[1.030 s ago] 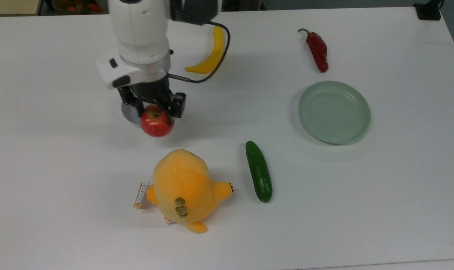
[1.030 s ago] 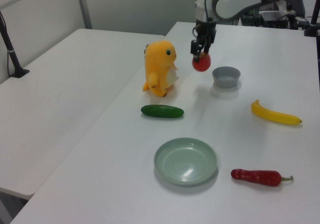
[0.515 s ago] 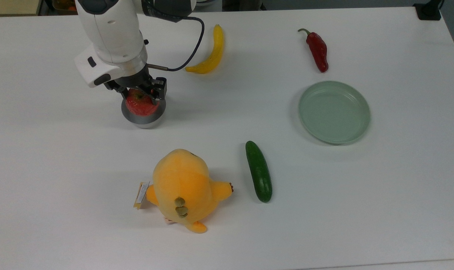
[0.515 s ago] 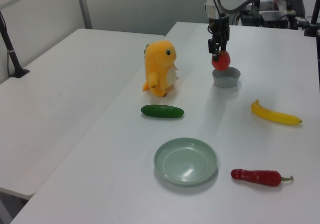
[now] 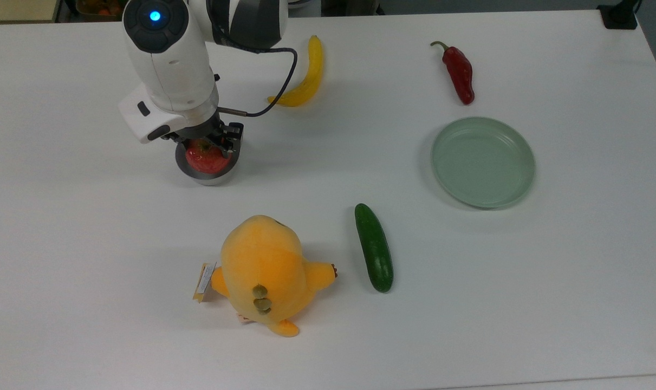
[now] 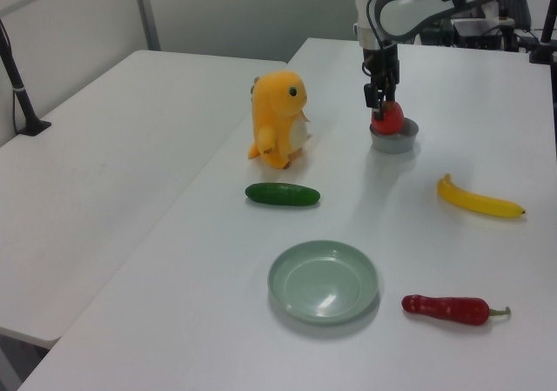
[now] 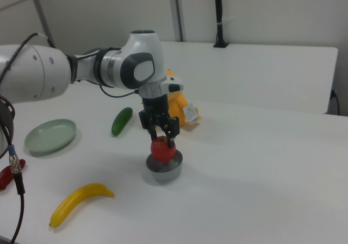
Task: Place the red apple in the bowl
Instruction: 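Lower the apple into the grey bowl and open the gripper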
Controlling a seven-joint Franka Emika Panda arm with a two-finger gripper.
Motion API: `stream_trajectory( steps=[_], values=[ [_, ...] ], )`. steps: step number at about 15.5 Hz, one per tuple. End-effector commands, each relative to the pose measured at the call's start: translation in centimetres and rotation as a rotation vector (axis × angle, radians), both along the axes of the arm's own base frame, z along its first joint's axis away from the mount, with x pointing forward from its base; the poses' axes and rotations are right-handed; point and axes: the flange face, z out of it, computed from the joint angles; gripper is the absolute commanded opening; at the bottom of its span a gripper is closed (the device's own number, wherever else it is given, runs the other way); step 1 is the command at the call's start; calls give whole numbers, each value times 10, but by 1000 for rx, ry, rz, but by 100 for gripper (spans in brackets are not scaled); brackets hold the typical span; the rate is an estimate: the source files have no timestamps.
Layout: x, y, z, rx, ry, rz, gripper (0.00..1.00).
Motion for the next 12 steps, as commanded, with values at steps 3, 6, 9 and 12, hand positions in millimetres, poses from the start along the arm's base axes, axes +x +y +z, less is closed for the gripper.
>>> stream_trajectory(
  steps=[3, 6, 9, 12],
  values=[
    [-5, 2, 5, -10, -33, 30, 100],
    [-8, 0, 10, -5, -39, 27, 100],
    [-17, 0, 21, -3, -45, 25, 100],
    [-23, 2, 45, 6, -73, 12, 100]
  ],
)
